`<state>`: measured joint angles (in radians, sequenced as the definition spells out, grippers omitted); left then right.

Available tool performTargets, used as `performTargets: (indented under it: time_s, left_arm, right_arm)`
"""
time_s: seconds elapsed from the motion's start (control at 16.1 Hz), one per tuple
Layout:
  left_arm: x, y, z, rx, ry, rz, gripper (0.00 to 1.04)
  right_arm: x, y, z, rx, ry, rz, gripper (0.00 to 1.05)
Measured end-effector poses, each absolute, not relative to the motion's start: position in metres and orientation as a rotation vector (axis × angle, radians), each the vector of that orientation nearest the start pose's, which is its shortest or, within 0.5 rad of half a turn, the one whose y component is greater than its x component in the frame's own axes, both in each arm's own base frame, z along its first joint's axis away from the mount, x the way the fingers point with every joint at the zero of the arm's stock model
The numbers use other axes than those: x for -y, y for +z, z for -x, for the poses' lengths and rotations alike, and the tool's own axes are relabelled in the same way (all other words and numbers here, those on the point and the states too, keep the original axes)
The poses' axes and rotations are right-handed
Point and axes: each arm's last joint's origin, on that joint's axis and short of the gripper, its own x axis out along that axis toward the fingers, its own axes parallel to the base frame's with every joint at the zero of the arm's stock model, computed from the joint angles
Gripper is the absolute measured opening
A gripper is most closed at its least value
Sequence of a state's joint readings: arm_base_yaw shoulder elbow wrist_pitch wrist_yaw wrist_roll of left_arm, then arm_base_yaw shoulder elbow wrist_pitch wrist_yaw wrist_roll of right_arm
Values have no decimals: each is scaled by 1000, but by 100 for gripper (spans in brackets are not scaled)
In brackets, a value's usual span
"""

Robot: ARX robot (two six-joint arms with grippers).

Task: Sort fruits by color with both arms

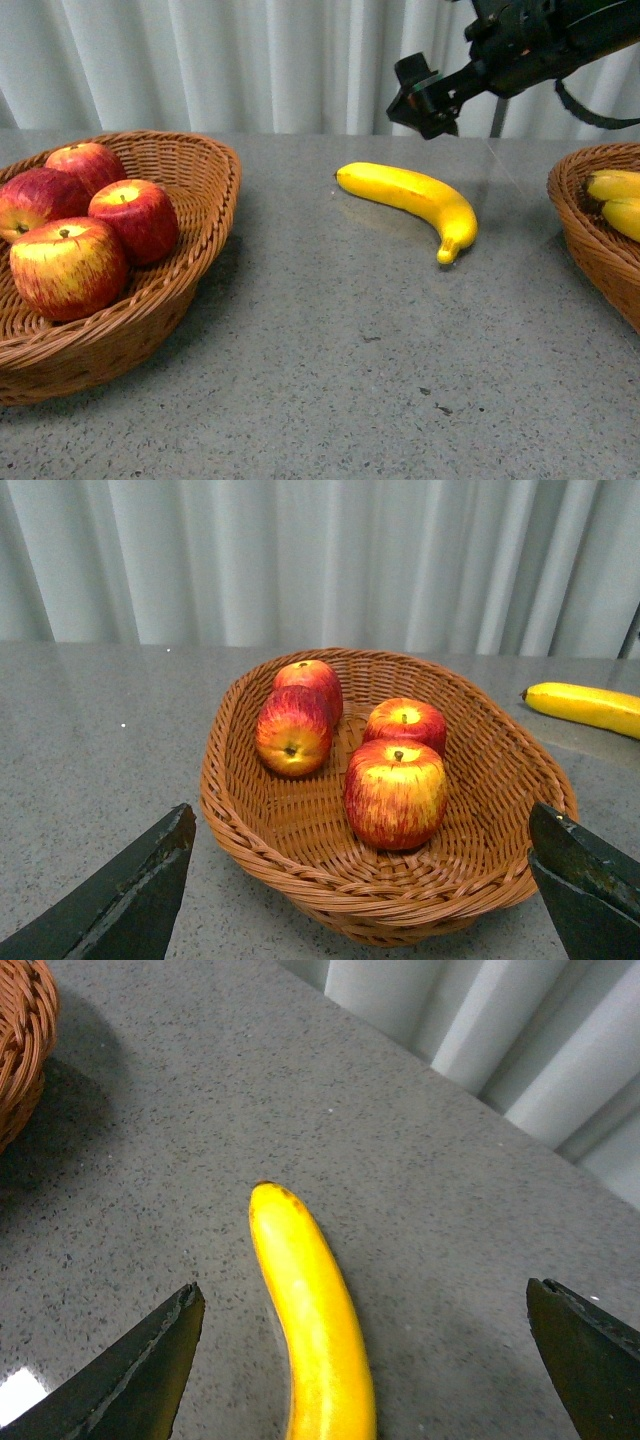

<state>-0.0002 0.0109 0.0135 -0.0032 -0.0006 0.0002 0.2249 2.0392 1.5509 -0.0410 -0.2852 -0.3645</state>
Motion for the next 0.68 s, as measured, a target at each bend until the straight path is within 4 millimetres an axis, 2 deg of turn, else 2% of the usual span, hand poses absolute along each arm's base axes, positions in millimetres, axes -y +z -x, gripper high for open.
performTargets:
  time_s: [0.12,0.68]
  left_arm:
    - [0,167,-98,-1,0,0,98]
    - [0,167,-98,-1,0,0,98]
  right_arm:
    - [-124,213,-469,-513,591,325,98]
    - [-131,187,-484,-663,579,285,98]
